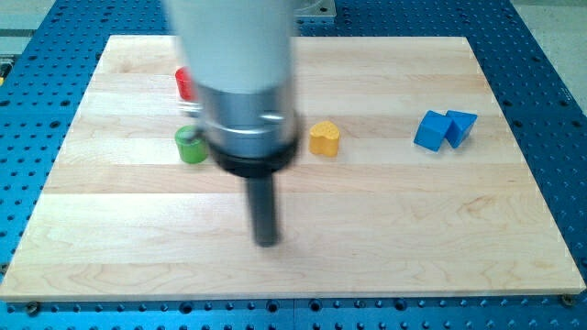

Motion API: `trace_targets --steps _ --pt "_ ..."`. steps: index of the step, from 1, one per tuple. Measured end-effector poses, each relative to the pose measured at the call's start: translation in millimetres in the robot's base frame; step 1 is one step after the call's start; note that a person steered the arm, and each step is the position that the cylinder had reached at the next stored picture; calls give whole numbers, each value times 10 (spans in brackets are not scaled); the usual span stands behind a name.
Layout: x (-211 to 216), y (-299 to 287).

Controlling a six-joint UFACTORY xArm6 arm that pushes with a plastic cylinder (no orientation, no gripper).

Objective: Place the arm right to the heart

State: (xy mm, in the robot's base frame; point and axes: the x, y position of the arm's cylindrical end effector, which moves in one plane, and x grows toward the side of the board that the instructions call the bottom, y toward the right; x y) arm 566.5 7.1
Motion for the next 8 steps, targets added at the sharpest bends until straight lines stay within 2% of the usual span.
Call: trace_targets --steps 1,2,3,6,8 --pt "-402 1185" --pt "-985 2307" --pt "-1066 2633" --pt "-1066 2452" --pt "-1182 2024"
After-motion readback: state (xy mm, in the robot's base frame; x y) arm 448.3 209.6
